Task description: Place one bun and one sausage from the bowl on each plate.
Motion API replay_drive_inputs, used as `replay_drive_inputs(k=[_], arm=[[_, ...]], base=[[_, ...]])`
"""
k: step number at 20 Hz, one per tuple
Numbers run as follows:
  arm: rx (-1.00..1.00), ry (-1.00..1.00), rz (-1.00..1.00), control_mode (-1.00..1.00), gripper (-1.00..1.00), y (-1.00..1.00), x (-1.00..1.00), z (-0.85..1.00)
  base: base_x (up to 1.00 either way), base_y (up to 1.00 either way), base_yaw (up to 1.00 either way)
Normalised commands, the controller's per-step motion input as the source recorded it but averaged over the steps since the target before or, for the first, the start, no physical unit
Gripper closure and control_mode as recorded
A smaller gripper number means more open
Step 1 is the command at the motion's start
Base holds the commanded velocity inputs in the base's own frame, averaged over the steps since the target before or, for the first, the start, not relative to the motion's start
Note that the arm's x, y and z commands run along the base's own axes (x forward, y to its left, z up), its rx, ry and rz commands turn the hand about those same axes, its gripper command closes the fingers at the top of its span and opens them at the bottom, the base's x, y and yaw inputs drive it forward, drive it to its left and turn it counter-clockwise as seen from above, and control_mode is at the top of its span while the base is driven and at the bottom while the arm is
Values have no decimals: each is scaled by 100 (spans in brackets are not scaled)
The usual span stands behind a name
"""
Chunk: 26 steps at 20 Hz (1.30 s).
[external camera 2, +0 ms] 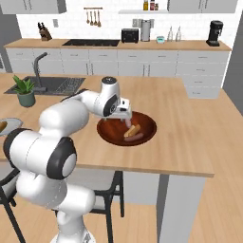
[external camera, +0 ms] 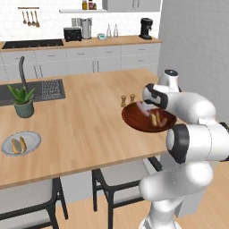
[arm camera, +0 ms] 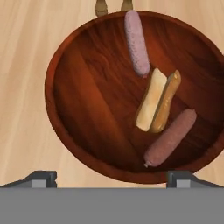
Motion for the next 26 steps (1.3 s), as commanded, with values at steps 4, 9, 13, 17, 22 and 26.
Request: replay_drive_inputs(k=[4, 9, 13, 17, 22, 26], arm=[[-1, 1, 0, -100, -100, -1, 89, -31], [0, 0, 0, -100, -100, -24, 68, -28], [0, 0, 0, -100, -100, -22, 48, -39], [0, 0, 3, -100, -100, 0, 49, -46], [0, 0, 7, -100, -100, -5, 51, -35], [0, 0, 9, -100, -100, -16, 49, -35]], base=[[0, 0, 0], [0, 0, 0], [0, 0, 0], [0, 0, 0], [0, 0, 0], [0, 0, 0]])
